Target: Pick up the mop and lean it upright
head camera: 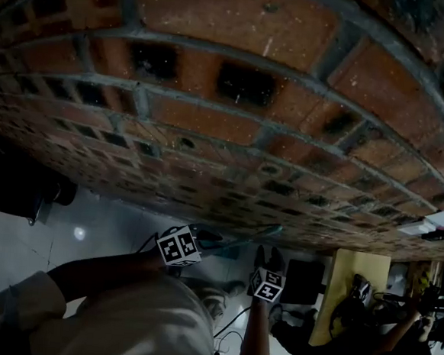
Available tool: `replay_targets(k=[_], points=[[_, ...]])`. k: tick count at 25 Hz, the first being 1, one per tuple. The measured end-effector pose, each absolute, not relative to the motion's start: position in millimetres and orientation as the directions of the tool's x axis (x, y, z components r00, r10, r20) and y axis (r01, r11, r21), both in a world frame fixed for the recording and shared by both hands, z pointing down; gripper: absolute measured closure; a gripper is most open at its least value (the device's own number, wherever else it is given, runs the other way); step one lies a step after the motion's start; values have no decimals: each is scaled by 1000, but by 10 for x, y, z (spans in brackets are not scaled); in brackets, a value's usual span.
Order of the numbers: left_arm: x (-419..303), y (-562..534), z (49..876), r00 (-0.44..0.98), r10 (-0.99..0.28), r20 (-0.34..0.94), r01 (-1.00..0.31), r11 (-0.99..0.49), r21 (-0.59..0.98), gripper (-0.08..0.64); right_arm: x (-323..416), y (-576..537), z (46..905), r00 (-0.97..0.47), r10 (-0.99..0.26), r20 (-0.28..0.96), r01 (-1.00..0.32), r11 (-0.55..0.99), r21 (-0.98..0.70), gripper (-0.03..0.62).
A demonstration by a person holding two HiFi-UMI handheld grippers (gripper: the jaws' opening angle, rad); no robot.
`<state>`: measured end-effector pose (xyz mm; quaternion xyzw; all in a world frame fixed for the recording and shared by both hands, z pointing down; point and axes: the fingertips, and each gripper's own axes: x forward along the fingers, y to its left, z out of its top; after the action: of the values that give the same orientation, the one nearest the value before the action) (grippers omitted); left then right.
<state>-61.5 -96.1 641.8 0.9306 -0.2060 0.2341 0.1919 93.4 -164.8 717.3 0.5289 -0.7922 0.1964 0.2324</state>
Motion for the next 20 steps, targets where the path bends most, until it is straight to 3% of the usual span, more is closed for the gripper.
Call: replay_targets(k=[6, 11, 20], points=[[-417, -1106, 6115, 845, -282, 454, -417, -879, 231, 454, 1113, -1555, 6540, -281, -838, 468, -958, 272, -89, 388], [-253, -1292, 5874, 876, -305, 373, -424, -856, 295, 457, 1237, -1508, 5848, -273, -904, 329, -962, 255, -99, 396], [-121, -1397, 5548, 859, -400, 319, -488, -826, 281, 460, 1422, -1306, 5199, -243, -945, 219, -967, 254, 23, 428]])
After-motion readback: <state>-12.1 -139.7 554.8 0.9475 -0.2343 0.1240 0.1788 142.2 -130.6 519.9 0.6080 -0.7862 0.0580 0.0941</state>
